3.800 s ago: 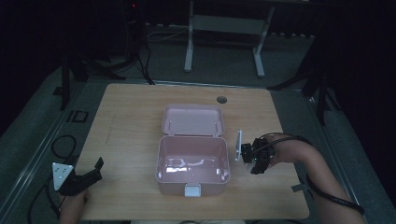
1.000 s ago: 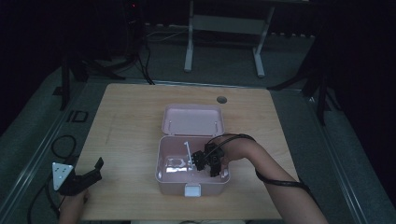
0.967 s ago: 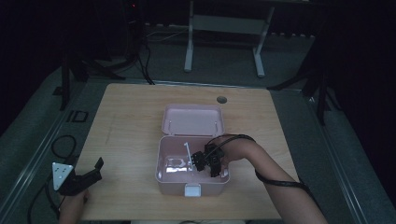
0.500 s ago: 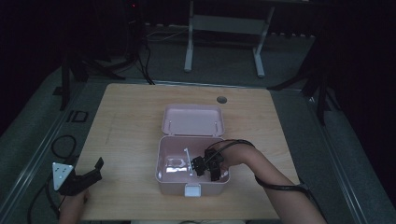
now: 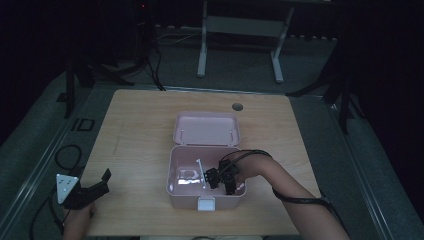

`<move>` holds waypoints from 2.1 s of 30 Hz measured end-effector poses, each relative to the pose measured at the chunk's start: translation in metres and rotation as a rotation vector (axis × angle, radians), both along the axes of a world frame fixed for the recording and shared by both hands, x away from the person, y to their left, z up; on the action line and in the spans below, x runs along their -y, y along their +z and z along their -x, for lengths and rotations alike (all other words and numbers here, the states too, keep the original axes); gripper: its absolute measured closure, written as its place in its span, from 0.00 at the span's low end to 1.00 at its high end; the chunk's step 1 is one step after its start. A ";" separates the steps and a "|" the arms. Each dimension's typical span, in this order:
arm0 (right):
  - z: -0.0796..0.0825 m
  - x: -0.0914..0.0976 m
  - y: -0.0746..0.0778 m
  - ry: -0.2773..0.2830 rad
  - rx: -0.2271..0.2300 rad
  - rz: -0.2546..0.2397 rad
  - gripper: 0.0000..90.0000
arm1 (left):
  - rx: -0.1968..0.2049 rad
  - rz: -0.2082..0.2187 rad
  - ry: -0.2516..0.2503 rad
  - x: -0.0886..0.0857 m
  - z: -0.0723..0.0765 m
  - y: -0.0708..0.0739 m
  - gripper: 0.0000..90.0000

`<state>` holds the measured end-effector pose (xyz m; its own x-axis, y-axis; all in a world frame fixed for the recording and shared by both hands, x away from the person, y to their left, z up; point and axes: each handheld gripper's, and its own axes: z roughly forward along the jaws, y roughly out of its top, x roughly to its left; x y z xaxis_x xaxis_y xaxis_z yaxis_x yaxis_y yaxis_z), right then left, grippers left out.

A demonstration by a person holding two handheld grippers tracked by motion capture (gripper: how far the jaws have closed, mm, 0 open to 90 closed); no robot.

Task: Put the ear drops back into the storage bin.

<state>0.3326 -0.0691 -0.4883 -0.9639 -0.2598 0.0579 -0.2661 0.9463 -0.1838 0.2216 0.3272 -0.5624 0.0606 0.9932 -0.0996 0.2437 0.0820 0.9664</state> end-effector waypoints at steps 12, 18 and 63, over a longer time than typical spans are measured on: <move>-0.003 0.006 0.034 -0.026 0.035 -0.077 0.59 | -0.001 -0.001 0.002 0.000 0.000 0.000 0.01; -0.005 0.015 0.065 -0.045 0.062 -0.151 0.57 | -0.001 -0.001 0.005 0.000 0.000 0.000 0.01; -0.045 0.148 0.043 -0.495 0.191 -0.509 0.14 | 0.004 -0.001 0.005 0.001 0.000 0.000 0.01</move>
